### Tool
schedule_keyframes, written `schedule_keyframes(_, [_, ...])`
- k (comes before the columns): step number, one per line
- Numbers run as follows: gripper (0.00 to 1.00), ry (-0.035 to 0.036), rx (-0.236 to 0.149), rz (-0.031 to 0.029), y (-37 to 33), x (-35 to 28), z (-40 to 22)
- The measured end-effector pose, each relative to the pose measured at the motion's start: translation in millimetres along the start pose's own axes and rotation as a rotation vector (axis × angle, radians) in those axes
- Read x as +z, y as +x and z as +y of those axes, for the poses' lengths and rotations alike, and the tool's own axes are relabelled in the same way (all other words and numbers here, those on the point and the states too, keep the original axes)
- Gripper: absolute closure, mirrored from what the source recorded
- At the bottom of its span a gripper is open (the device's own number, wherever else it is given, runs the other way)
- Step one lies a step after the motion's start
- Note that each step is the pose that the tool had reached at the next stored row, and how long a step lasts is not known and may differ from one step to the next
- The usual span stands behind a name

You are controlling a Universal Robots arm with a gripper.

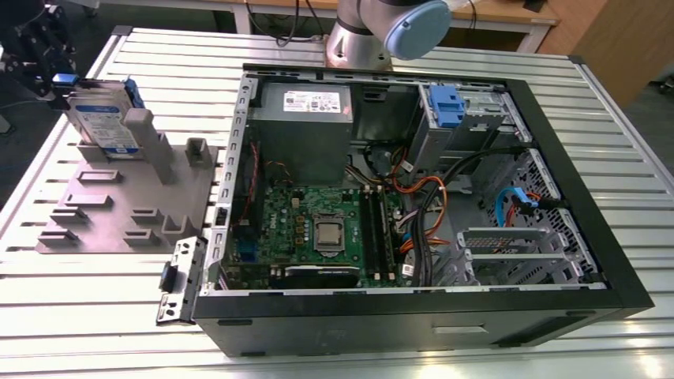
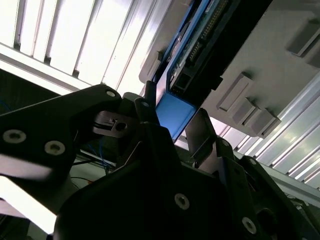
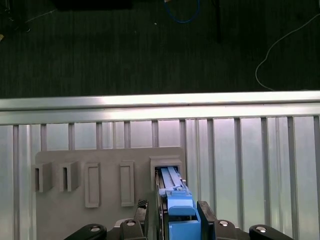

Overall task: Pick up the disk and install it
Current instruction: 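Pick up the disk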

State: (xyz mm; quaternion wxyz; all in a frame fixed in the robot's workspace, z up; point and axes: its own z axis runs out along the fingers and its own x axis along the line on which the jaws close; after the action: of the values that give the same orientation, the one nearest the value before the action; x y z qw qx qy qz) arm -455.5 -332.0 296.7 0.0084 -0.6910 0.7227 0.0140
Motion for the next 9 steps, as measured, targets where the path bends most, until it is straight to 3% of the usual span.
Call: schedule_keyframes(9, [0.49,-0.0004,0.0,-0.0009,0.1,4.6,-0.1])
